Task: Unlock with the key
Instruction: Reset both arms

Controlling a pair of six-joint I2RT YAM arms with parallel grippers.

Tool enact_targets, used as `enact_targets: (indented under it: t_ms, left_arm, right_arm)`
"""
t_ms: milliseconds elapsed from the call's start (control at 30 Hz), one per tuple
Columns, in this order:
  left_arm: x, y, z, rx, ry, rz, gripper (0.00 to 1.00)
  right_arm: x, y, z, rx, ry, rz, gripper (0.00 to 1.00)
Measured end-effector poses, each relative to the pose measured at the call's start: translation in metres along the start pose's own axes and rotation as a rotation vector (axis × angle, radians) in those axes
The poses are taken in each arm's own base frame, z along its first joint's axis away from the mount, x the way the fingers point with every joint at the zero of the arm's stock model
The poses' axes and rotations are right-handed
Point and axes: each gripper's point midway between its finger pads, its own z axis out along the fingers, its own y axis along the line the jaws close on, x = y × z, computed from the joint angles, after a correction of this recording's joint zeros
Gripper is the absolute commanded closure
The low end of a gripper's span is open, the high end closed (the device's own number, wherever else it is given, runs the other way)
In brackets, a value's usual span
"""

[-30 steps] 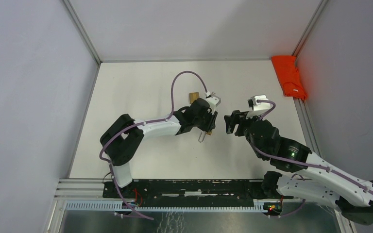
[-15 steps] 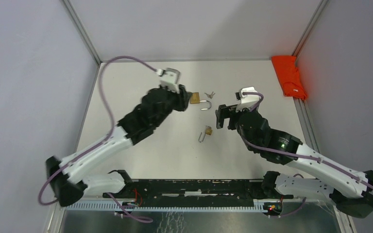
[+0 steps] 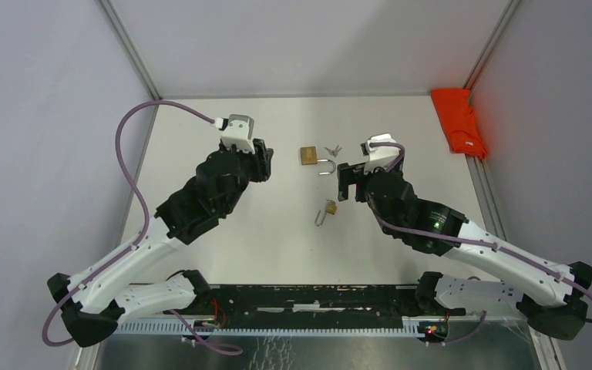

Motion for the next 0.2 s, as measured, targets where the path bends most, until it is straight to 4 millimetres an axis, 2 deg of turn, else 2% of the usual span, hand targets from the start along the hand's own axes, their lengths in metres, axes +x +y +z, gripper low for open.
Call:
enact_targets:
  t_ms: [200]
  left_arm:
    - [0.0004,0.0093,-0.0062,-0.030,0.003,0.007,0.47]
  right_arm:
    - [-0.0007,0.0013,0.0004,0.005,0.016,0.001,0.02]
